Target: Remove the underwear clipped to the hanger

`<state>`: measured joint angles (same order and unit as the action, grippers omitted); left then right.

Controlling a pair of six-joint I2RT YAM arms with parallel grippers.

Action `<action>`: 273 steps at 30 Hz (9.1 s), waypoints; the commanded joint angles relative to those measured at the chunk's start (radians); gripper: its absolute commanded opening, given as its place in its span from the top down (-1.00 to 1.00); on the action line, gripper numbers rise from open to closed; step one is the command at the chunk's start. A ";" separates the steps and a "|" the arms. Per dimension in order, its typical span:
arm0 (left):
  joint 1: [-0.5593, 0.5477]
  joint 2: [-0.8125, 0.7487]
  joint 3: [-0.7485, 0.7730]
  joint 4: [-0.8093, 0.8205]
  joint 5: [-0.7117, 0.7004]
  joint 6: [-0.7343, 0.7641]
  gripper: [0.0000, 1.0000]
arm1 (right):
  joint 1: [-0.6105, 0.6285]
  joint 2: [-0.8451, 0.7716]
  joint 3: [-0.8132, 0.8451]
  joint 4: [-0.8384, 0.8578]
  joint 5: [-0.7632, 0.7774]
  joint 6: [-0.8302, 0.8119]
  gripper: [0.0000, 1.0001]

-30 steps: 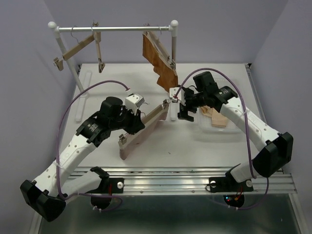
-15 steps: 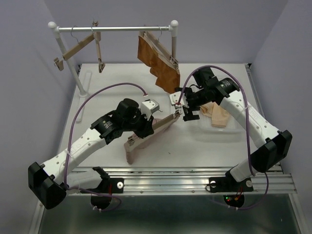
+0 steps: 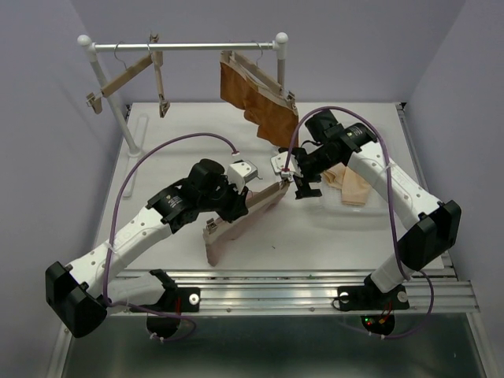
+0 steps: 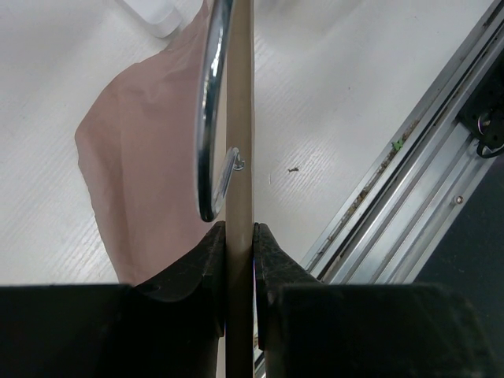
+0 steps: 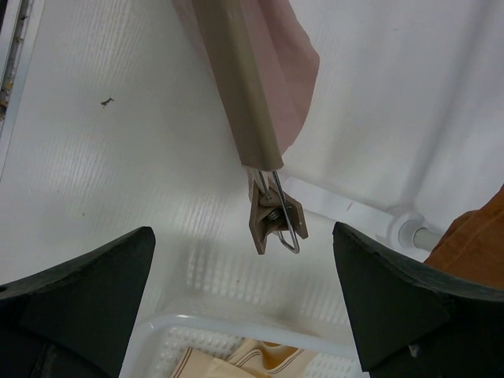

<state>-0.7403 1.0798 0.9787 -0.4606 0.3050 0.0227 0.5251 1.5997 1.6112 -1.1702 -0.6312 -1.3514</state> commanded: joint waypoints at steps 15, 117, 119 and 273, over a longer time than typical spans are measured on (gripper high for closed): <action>-0.016 -0.020 0.048 0.022 -0.023 0.013 1.00 | 0.012 0.028 0.038 0.024 -0.038 0.000 -0.93; 0.056 -0.023 -0.124 0.789 0.229 -0.484 1.00 | 0.012 -0.201 -1.028 2.725 0.189 2.355 0.98; 0.061 -0.009 -0.123 0.789 0.255 -0.494 1.00 | 0.012 -0.199 -1.031 2.745 0.193 2.358 0.99; 0.174 -0.280 -0.081 0.176 -0.248 -0.412 1.00 | -0.004 -0.279 -0.818 1.614 0.166 1.752 -1.00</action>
<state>-0.5659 0.8680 0.8249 -0.1257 0.1818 -0.3943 0.4965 1.3762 0.7296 0.7219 -0.5320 0.6590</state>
